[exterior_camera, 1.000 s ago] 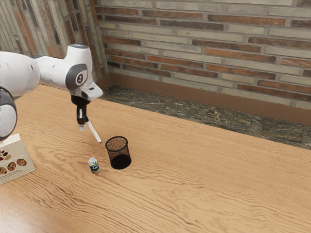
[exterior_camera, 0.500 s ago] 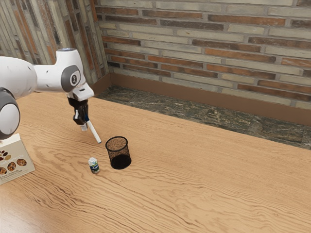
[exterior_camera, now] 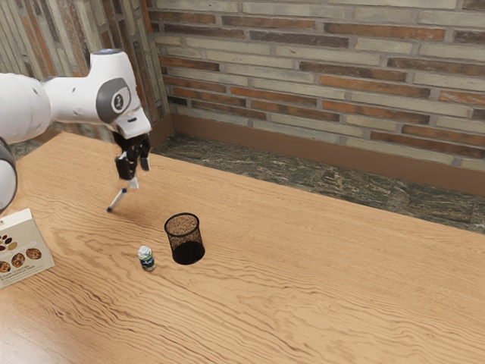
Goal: Take the marker out of the pen holder and place it to the left of the pen holder.
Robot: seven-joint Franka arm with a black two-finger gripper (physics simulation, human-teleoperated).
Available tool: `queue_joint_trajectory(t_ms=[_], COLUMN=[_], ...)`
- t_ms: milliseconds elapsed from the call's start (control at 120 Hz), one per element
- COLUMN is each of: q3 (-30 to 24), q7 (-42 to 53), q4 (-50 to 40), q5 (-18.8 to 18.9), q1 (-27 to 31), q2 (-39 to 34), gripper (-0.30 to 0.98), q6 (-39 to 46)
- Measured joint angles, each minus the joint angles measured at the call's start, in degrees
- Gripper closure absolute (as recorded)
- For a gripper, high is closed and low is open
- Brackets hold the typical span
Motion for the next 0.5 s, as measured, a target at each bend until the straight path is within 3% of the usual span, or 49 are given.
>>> queue_joint_trajectory(t_ms=[83, 158, 500], q3=[0.05, 0.05, -3.49], q7=[-7.05, -14.65, -42.89], q4=[-0.77, -1.01, -3.29], q5=[1.94, 3.12, 8.86], q1=[-4.60, -6.59, -6.68], q2=[-15.56, -23.23, -29.00], gripper=[0.08, 0.06, 0.01], q6=[-7.16, -13.58, -26.24])
